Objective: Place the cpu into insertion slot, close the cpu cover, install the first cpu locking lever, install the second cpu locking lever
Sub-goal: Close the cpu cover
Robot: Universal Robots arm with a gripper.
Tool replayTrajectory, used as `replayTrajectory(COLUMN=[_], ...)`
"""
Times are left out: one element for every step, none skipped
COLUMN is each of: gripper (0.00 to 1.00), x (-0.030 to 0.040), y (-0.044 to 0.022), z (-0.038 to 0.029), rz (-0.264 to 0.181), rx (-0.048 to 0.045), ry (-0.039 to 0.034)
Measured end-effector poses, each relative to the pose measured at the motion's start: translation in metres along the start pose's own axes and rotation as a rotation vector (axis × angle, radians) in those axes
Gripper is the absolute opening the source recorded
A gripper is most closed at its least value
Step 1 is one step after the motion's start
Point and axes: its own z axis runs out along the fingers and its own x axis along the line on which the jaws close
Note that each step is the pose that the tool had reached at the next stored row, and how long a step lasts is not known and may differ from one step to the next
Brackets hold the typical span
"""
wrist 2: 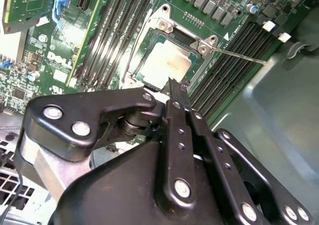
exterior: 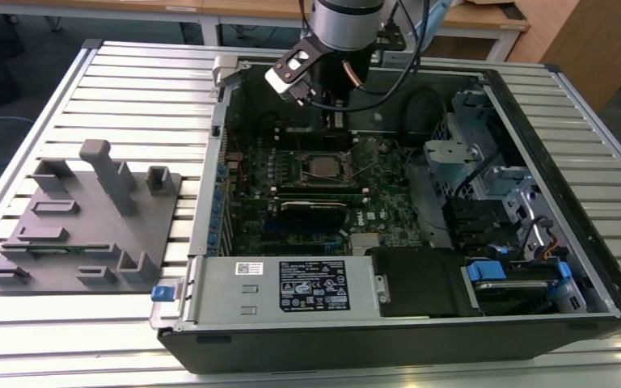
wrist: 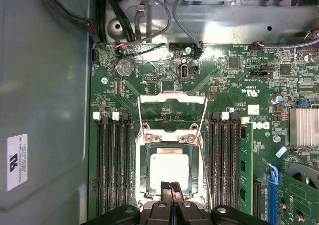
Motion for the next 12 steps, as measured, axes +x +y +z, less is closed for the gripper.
replayTrajectory(gripper=[0.10,0.10,0.10,0.10,0.10,0.10,0.10,0.10,0.10,0.10,0.10,0.10], x=[0.0000,0.0000,0.0001,0.0001,0.0001,0.0001,0.0001,0.0001,0.0001,0.0000,0.0000,0.0001], y=[0.0000,0.0000,0.0000,0.0001,0.0001,0.0001,0.0001,0.0001,0.0001,0.0004,0.0009,0.0016], z=[-0.0012,-0.0024,-0.0034,-0.0040,-0.0042,-0.0042,-0.0042,-0.0042,-0.0043,-0.0043,-0.0043,-0.0044], rz=[0.000,0.000,0.000,0.000,0.000,0.000,0.000,0.000,0.000,0.000,0.000,0.000], rx=[0.0000,0.0001,0.0001,0.0001,0.0000,-0.0001,-0.0001,-0.0001,0.0001,0.0001,0.0001,0.0002], ry=[0.0000,-0.0001,-0.0001,-0.0001,0.0001,0.0002,0.0003,0.0002,0.0000,-0.0001,-0.0001,-0.0002])
